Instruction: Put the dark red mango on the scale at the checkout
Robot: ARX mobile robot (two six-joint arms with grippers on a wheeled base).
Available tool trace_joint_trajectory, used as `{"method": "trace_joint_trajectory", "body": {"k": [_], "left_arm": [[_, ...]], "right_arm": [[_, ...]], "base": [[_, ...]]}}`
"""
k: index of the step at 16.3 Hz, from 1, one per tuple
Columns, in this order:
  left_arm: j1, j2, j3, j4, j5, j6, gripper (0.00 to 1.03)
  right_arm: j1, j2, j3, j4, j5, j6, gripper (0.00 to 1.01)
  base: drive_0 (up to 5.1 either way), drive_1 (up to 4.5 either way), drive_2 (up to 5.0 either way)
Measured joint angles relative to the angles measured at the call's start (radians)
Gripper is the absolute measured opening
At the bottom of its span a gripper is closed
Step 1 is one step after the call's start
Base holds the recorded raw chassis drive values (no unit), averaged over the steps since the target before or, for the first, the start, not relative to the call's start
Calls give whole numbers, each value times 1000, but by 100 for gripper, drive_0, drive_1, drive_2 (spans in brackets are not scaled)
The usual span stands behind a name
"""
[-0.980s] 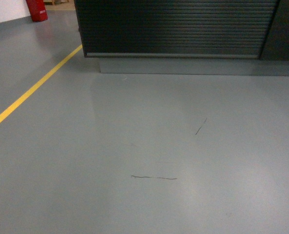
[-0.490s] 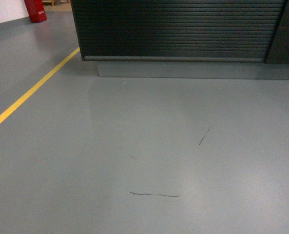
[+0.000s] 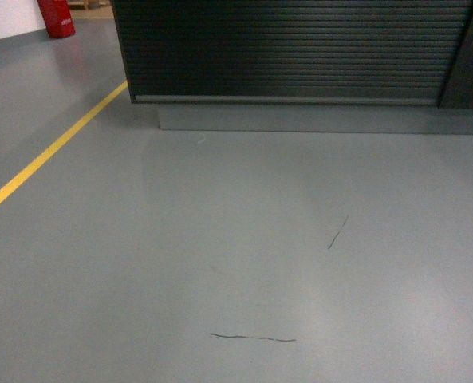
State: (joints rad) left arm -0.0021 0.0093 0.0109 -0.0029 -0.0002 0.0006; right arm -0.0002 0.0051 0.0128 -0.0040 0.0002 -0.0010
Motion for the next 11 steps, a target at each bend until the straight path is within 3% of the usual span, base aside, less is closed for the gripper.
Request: {"method": "trace_joint_trajectory", "body": {"k": [11], "left_arm": [[0,0,0,-2,0,0,98]], "right_arm": [[0,0,0,1,0,0,98]], "base": [[7,289,-275]]}}
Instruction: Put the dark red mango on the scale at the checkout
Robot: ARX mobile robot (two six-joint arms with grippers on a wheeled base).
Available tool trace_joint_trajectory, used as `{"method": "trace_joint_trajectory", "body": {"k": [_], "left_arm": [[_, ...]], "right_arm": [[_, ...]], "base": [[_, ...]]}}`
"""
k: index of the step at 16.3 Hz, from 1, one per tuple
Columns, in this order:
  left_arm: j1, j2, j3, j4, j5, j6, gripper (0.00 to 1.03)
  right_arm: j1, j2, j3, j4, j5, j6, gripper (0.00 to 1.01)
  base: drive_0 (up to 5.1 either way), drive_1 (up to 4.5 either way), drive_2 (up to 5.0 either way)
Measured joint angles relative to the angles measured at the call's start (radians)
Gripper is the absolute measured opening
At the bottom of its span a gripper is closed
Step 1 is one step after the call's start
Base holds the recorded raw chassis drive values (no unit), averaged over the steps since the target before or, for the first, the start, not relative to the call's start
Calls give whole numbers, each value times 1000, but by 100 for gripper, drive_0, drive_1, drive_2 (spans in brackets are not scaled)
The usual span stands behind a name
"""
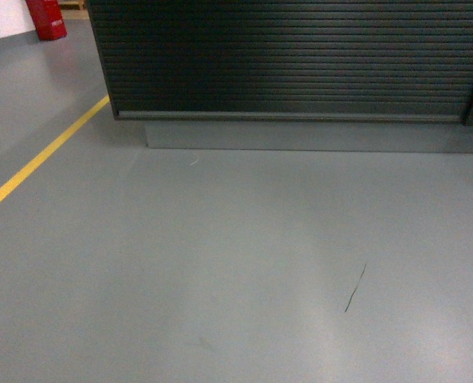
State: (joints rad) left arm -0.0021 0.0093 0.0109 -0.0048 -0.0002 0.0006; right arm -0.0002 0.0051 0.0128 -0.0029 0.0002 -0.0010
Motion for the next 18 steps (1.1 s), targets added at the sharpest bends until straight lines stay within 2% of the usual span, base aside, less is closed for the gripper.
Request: {"method": "trace_joint_trajectory", "body": {"k": [18], "left_arm": [[0,0,0,2,0,0,98]], "right_arm": [[0,0,0,-2,0,0,98]], "base": [[4,293,-285]]}}
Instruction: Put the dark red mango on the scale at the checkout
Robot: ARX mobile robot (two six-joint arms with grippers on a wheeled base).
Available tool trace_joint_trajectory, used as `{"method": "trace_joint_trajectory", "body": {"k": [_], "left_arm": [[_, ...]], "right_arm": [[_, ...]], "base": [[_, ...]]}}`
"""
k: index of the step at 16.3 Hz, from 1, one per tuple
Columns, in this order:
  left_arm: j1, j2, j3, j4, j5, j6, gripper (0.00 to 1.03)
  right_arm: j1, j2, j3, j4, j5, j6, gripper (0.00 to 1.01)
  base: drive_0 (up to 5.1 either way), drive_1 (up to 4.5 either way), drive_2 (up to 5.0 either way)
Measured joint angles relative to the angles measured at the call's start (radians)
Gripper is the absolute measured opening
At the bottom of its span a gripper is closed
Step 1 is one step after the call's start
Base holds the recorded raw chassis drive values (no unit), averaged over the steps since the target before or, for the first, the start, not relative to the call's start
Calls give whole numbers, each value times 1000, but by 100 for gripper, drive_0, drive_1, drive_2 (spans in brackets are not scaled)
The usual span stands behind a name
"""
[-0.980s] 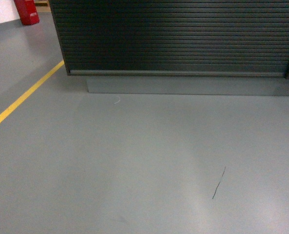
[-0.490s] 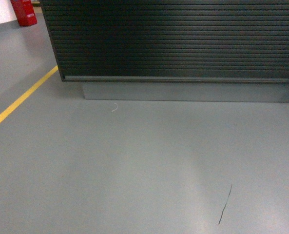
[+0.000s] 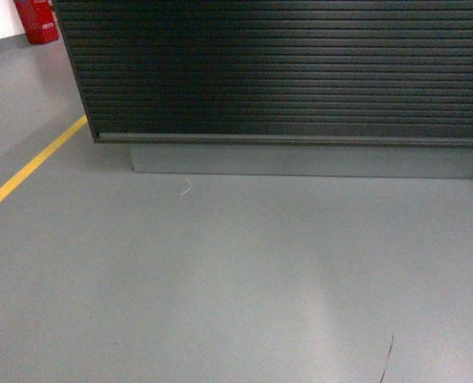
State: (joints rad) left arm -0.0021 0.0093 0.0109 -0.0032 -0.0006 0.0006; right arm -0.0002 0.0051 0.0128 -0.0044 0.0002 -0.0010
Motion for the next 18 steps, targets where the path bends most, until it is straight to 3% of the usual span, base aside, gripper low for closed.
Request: {"method": "trace_joint_trajectory", "body": {"k": [18], "left_arm": [[0,0,0,-1,0,0,98]], "right_arm": [[0,0,0,-1,0,0,98]], "base": [[1,295,-292]]}}
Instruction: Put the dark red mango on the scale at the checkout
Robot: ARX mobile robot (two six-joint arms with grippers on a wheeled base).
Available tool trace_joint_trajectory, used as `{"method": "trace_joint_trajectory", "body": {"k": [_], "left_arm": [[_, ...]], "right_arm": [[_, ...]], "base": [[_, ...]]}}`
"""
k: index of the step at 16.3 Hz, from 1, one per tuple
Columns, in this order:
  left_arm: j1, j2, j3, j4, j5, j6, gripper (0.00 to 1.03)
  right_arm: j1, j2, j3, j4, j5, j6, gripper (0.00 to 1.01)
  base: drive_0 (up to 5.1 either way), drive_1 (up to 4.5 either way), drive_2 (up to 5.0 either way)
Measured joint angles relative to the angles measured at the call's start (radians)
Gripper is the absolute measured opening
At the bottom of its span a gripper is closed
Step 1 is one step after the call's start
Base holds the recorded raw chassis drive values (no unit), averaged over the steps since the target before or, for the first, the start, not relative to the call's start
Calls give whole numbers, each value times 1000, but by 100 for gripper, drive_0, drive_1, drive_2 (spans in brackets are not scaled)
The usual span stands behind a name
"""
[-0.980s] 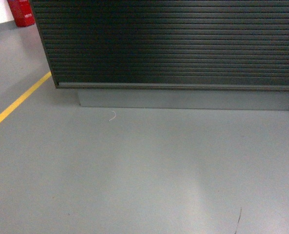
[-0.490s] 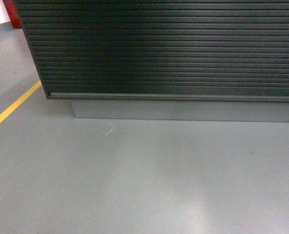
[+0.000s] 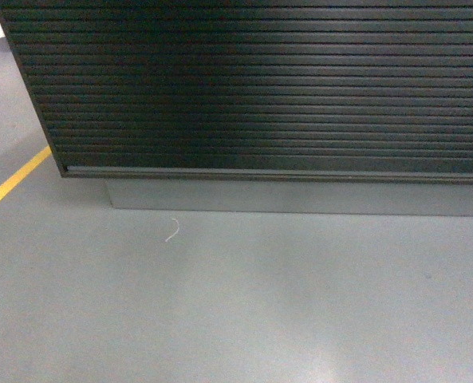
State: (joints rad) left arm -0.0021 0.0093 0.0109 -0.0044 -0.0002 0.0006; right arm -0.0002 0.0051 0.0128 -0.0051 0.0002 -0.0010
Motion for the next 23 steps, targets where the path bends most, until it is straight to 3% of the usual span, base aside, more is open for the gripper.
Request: {"method": "trace_joint_trajectory", "body": {"k": [23], "left_arm": [[0,0,0,1,0,0,98]], "right_arm": [[0,0,0,1,0,0,98]], "base": [[1,267,-266]]}}
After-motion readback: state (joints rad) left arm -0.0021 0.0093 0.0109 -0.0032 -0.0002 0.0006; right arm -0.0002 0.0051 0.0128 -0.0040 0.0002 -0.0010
